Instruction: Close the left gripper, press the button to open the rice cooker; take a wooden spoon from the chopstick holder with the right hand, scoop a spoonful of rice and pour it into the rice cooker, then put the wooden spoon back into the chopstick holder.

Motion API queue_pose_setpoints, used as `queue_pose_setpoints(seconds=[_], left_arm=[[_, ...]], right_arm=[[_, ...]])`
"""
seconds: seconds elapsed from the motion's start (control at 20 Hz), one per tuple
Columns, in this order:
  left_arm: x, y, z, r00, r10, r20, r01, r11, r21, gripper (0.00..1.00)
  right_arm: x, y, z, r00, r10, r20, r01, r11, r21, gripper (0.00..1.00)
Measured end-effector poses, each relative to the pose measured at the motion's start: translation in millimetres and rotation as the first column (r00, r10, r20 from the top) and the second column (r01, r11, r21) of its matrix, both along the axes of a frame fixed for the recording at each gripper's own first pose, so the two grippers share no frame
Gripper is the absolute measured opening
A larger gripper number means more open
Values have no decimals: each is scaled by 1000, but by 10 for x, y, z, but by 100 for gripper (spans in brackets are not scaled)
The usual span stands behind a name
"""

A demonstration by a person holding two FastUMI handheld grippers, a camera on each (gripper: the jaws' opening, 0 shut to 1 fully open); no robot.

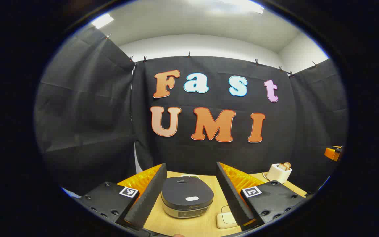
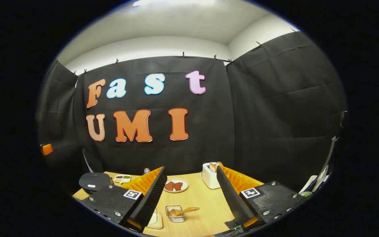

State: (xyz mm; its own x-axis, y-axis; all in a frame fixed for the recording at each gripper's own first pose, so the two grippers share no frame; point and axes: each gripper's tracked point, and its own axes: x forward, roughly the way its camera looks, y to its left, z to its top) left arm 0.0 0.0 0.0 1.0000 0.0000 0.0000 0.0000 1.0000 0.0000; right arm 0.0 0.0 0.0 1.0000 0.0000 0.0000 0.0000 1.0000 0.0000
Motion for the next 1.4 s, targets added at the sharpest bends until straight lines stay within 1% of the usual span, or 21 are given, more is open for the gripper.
queue_pose_setpoints(seconds=[0.05,0.15,0.35,0.5,0.55,0.6,0.65,0.9,0.95,1.0,1.05,1.1,1.15,1.25,1.4], left_arm=[[5,22,18,1000,11,5,-11,1000,16,98],[33,-4,54,1000,15,16,-16,999,36,98],[84,-65,177,1000,3,28,-3,1000,6,98],[60,-52,195,1000,10,27,-9,1000,-18,99],[50,-48,199,1000,12,26,-11,1000,-20,98],[51,-23,196,1000,17,26,-17,1000,-15,98],[39,-14,192,999,19,27,-19,1000,-8,98],[19,-98,201,1000,-7,27,7,1000,-13,98],[18,-102,181,1000,-10,24,10,1000,-12,100],[7,-102,183,1000,-9,23,10,1000,-7,99],[7,-109,191,1000,-13,24,13,1000,1,99],[-1,-130,200,999,-21,25,21,1000,8,98],[-1,-170,198,999,-38,24,37,999,11,98],[-8,-186,236,998,-49,33,49,999,13,79],[20,-148,264,999,-26,36,24,999,41,51]], right_arm=[[8,17,-4,1000,6,-5,-6,1000,2,94],[34,12,14,1000,11,-5,-11,1000,-6,94],[75,13,34,1000,10,6,-10,999,-47,94],[75,90,6,999,34,0,-34,998,-49,94],[75,100,0,999,39,-4,-39,998,-46,98],[81,89,-5,999,39,-5,-39,998,-44,94],[82,85,-1,999,41,-4,-41,998,-44,94],[81,71,-28,999,46,-11,-46,998,-51,94],[74,68,-36,999,47,-15,-47,998,-49,94],[79,63,-51,999,48,-16,-49,998,-47,97],[81,63,-59,999,50,-19,-50,998,-47,98],[92,67,-82,998,53,-25,-54,998,-45,94],[96,67,-106,998,55,-32,-56,998,-43,94],[101,74,-114,998,57,-35,-58,998,-39,94],[119,116,-135,997,63,-37,-65,997,-45,94]])
